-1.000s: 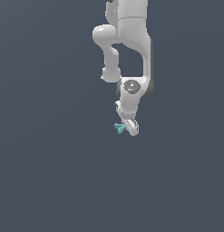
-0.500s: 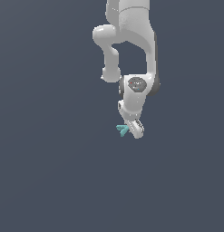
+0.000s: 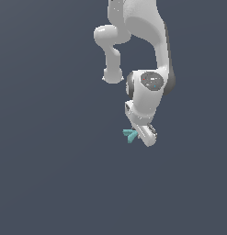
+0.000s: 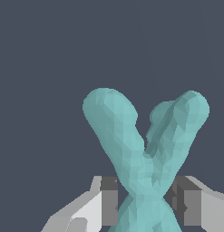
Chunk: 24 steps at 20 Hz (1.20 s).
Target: Pick up the object and move it to a goal position.
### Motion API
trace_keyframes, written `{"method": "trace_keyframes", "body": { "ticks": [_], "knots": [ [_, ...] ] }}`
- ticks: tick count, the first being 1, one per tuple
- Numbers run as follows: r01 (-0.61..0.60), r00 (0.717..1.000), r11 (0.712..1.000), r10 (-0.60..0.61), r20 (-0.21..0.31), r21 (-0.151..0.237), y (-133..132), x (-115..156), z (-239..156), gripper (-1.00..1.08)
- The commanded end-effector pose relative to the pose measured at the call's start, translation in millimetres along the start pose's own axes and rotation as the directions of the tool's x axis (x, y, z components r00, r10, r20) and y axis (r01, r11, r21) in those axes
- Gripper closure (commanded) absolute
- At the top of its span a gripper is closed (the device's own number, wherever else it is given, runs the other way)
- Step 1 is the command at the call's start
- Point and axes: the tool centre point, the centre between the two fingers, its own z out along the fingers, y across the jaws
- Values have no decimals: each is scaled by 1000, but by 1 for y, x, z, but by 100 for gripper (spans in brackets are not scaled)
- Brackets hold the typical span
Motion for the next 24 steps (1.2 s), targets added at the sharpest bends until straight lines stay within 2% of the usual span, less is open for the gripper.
{"method": "trace_keyframes", "body": {
  "ticks": [1,12,24],
  "knots": [
    [0,1000,1000,0,0,-1,-15,1,-15,108],
    [0,1000,1000,0,1,-1,-70,5,-66,108],
    [1,1000,1000,-1,2,-1,-116,9,-106,108]
  ]
}}
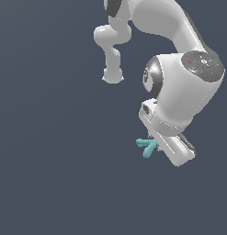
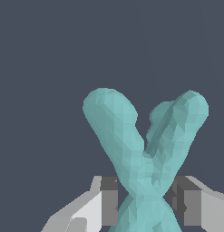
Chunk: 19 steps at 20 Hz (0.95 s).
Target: Pick up the object and move it to a goal position.
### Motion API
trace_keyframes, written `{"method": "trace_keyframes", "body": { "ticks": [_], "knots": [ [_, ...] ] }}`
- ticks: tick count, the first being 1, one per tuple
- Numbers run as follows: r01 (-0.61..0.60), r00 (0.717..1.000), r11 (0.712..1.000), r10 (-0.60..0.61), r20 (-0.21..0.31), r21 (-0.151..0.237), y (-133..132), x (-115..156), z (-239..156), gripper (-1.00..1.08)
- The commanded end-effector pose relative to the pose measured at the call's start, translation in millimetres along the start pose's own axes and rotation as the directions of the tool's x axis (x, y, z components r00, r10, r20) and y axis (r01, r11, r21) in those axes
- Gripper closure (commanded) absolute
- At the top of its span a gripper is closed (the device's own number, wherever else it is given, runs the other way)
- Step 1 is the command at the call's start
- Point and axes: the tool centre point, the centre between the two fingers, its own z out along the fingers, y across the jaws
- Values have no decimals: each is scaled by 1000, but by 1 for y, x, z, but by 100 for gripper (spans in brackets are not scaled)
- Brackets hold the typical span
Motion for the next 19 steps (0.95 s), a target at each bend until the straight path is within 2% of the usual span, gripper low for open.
{"method": "trace_keyframes", "body": {
  "ticks": [1,9,19],
  "knots": [
    [0,1000,1000,0,0,0,-8,1,-7,108],
    [0,1000,1000,0,1,0,-24,2,-20,108],
    [0,1000,1000,0,1,0,-30,3,-25,108]
  ]
}}
